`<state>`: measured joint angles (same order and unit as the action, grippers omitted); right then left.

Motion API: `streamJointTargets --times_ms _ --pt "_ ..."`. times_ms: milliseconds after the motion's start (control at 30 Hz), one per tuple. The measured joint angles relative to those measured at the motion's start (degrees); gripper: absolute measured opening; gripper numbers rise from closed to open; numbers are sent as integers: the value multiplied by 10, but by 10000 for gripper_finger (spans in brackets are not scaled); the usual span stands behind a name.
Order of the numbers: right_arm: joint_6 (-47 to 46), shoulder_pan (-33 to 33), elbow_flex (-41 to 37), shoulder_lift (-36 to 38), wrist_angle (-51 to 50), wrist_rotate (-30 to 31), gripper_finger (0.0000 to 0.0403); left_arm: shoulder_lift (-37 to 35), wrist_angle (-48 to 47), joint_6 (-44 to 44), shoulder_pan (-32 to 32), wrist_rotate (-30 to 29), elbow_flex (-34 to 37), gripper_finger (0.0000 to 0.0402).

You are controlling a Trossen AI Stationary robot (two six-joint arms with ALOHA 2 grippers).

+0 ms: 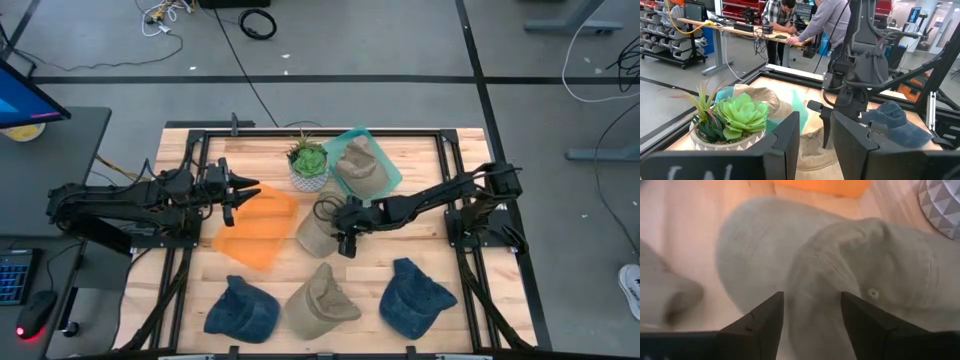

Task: Pick & Place hat
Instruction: Put the top brown cap into the blue bin

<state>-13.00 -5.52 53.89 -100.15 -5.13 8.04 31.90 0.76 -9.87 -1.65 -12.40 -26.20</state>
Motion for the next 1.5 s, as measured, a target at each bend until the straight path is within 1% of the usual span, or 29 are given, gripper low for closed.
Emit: streamJointTargets --times_ms 100,200,300,367,433,467,500,567,633,733,833,900,1033,1100,1167,1267,1433,1500 --pt "12 0 1 -20 9 7 198 0 -5 0 0 0 0 115" --pt "14 0 1 -22 11 7 175 0 -7 0 0 0 0 115" --pt "21 0 1 -14 5 4 124 0 -7 0 0 0 0 115" --pt "38 0 0 -8 0 -4 76 0 -8 0 0 0 0 115" --pt "49 1 0 4 -7 -26 28 0 -8 0 0 0 0 115" --pt "53 1 0 12 -7 -42 16 0 -9 0 0 0 0 115" --pt "56 1 0 22 -7 -58 13 0 -11 0 0 0 0 115" --pt "65 -2 0 45 -5 -86 20 0 -14 0 0 0 0 115" --pt "87 -8 0 73 -6 -92 20 0 -20 0 0 0 0 115" --pt "182 -21 0 125 -17 -91 7 0 -24 0 0 0 0 115" --pt "306 -35 0 186 -45 -85 10 0 -26 0 0 0 0 115" --pt "384 -44 0 225 -69 -51 13 0 -28 0 0 0 0 115" --pt "536 -43 0 299 -140 60 10 0 -28 0 0 0 0 115" --pt "606 -34 0 330 -181 90 9 0 -28 0 0 0 0 115" --pt "675 -19 0 355 -234 95 8 0 -28 0 0 0 0 115" --pt "752 9 0 380 -300 95 8 0 -28 0 0 0 0 115" --pt "835 77 0 387 -373 95 8 0 -27 0 0 0 0 115" --pt "876 109 0 380 -386 96 8 0 -27 0 0 0 0 115"
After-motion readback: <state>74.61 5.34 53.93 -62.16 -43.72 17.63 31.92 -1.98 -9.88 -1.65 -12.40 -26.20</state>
